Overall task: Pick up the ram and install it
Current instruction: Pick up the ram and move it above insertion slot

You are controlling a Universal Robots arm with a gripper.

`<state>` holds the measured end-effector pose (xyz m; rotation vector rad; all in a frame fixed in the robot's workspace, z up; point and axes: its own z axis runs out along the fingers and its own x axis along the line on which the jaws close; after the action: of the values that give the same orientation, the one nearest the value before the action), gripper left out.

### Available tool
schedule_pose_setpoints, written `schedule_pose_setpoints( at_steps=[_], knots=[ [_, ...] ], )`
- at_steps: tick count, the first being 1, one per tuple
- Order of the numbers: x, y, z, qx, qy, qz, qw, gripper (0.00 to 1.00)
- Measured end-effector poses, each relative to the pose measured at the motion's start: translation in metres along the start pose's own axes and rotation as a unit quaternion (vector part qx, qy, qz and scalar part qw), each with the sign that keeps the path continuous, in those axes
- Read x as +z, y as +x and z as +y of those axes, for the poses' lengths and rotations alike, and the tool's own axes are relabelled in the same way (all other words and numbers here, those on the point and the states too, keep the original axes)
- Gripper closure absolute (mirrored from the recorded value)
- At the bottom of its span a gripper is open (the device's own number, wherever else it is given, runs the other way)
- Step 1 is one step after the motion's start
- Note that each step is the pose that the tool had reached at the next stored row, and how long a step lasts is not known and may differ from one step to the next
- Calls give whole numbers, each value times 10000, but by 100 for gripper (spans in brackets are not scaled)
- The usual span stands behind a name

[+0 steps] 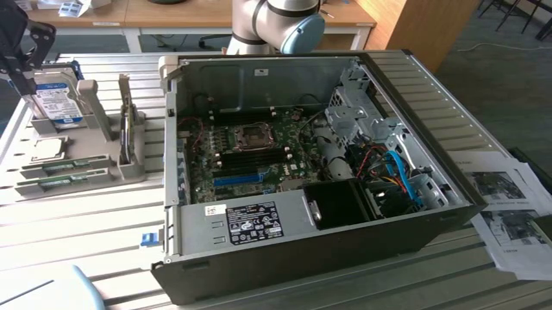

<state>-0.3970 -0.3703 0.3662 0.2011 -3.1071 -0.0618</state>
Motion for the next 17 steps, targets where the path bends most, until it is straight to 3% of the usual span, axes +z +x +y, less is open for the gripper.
schedule_pose_setpoints(
  at_steps=[8, 17],
  knots=[
    [0, 0, 0, -312, 8, 13, 9995, 91],
    [1, 0, 0, -689, 17, 29, 9976, 91]
  ],
)
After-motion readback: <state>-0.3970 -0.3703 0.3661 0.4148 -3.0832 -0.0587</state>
